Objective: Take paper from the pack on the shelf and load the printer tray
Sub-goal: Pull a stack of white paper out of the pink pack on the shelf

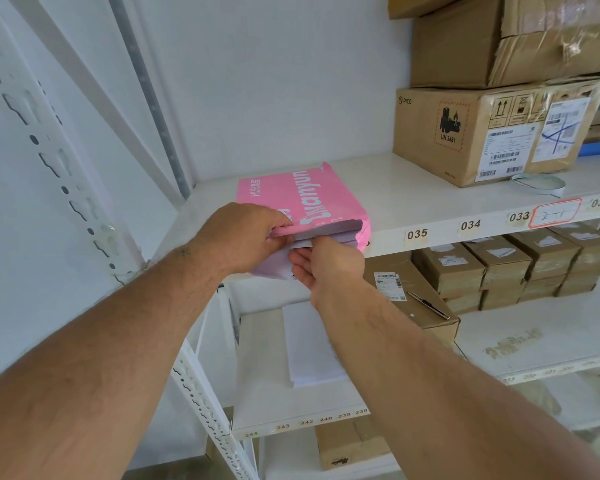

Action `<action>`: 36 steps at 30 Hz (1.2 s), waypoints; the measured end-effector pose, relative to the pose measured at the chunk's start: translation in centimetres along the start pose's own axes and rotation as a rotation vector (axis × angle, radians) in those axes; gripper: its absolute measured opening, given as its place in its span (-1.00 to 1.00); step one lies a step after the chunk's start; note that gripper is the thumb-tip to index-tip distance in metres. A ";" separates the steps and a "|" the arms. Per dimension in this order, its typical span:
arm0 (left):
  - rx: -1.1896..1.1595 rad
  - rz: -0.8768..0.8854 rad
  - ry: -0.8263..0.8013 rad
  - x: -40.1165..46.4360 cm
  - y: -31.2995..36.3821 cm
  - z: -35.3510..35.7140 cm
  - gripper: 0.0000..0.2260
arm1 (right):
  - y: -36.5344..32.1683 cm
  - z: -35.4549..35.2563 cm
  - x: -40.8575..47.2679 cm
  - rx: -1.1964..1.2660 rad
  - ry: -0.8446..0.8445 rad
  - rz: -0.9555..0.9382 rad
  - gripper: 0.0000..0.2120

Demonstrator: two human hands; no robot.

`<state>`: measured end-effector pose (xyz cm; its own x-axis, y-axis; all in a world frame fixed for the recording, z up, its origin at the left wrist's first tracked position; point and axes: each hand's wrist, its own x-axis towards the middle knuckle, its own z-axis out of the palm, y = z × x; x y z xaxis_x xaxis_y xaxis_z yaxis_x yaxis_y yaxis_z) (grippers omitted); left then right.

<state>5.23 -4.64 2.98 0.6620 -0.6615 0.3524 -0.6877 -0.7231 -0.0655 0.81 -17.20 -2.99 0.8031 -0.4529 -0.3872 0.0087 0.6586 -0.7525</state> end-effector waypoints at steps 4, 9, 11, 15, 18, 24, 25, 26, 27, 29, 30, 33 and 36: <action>0.024 0.027 0.011 0.0 0.0 0.3 -0.74 | 0.1 -0.2 0.0 -0.036 0.004 -0.040 -0.90; 0.005 -0.018 -0.020 0.1 0.0 -0.1 -0.74 | 0.2 -0.6 -0.1 -0.032 -0.010 -0.075 -0.88; -0.032 -0.056 -0.036 0.2 0.0 -0.3 -0.75 | 0.2 -0.7 -0.2 -0.027 -0.026 -0.062 -0.89; -0.095 -0.091 -0.049 0.3 -0.1 -0.2 -0.78 | 0.3 -0.8 -0.5 -0.021 -0.063 -0.043 -0.85; -0.087 -0.102 -0.052 0.4 -0.1 -0.1 -0.78 | 0.2 -1.0 -0.7 -0.012 -0.070 -0.033 -0.87; -0.082 -0.087 -0.034 0.4 -0.2 0.1 -0.78 | 0.1 -1.3 -0.6 -0.026 -0.084 -0.026 -0.91; -0.084 -0.083 -0.031 0.4 -0.2 0.1 -0.78 | 0.1 -1.2 -0.6 -0.030 -0.085 -0.025 -0.91; -0.087 -0.076 -0.027 0.3 -0.2 0.1 -0.78 | 0.0 -1.2 -0.6 -0.031 -0.088 -0.024 -0.89; -0.088 -0.069 -0.021 0.3 -0.2 0.2 -0.77 | 0.0 -1.2 -0.6 -0.030 -0.093 -0.024 -0.89; -0.093 -0.059 -0.006 0.3 -0.2 0.3 -0.76 | 0.1 -1.1 -0.6 -0.028 -0.106 -0.031 -0.87; -0.097 -0.057 0.002 0.2 -0.2 0.3 -0.76 | 0.2 -1.2 -0.6 -0.028 -0.110 -0.038 -0.87; -0.096 -0.058 0.000 0.3 -0.3 0.4 -0.74 | 0.7 -1.3 -0.5 -0.017 -0.116 -0.062 -0.87; -0.084 -0.051 0.000 0.3 -0.4 0.4 -0.73 | 0.9 -1.4 -0.5 -0.012 -0.111 -0.077 -0.86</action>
<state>5.82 -4.65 2.73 0.6968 -0.6242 0.3535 -0.6757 -0.7365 0.0316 -0.42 -17.21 -4.23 0.8612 -0.4322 -0.2675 0.0663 0.6173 -0.7839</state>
